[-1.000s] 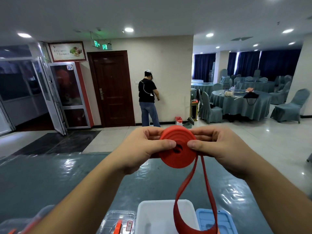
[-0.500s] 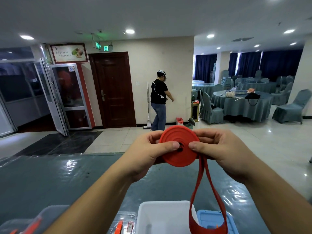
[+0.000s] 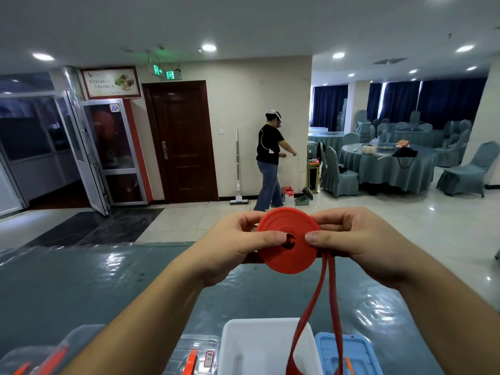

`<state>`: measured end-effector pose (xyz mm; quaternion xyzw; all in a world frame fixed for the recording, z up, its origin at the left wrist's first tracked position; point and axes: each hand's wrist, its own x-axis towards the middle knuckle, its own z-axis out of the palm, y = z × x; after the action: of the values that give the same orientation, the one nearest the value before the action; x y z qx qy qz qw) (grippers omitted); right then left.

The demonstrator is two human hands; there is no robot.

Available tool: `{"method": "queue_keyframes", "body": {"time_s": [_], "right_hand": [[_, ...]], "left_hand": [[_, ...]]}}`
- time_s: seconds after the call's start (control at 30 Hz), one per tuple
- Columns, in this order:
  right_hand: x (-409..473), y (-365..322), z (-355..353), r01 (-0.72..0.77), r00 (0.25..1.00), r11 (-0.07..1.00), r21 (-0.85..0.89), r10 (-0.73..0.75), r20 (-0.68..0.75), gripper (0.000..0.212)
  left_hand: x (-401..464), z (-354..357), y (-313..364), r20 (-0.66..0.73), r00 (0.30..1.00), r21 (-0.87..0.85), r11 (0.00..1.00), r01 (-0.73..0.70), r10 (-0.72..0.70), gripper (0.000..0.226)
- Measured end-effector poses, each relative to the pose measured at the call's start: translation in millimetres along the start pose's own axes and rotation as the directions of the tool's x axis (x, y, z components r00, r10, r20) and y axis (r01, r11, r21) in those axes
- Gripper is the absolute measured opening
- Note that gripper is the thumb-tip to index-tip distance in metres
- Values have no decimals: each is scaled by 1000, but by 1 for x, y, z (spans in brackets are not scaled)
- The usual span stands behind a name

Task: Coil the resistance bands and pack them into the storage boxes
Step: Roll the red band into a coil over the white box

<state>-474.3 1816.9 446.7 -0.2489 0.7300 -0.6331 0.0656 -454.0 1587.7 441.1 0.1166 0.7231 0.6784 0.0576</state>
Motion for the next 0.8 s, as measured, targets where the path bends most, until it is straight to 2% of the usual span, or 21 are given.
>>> {"method": "queue_keyframes", "body": {"time_s": [0.1,0.23,0.33,0.57,0.7,0.8], "right_hand": [[0,-7,0,-22,998,998,-61,26,66,25],[3,1,6,3,996,995,96,5,-85,39],[1,6,9,-2,996,994,109,11,-89,42],[-1,2,6,-46,997,986,161,56,-56,44],[-4,7,12,-49,996,968,247,66,-61,37],[-7,11,14,-46,995,972,231,65,-76,33]], "left_hand": [[-2,-3,6,64,997,86,996,31,-36,37],[0,-1,3,-67,997,-23,999,-33,32,44],[-1,3,-3,-112,992,-51,997,-66,60,45],[-5,4,8,-42,997,90,994,-64,68,41],[-6,4,7,-84,993,-17,997,-81,80,39],[-5,6,-1,-99,995,-70,997,-40,33,42]]}}
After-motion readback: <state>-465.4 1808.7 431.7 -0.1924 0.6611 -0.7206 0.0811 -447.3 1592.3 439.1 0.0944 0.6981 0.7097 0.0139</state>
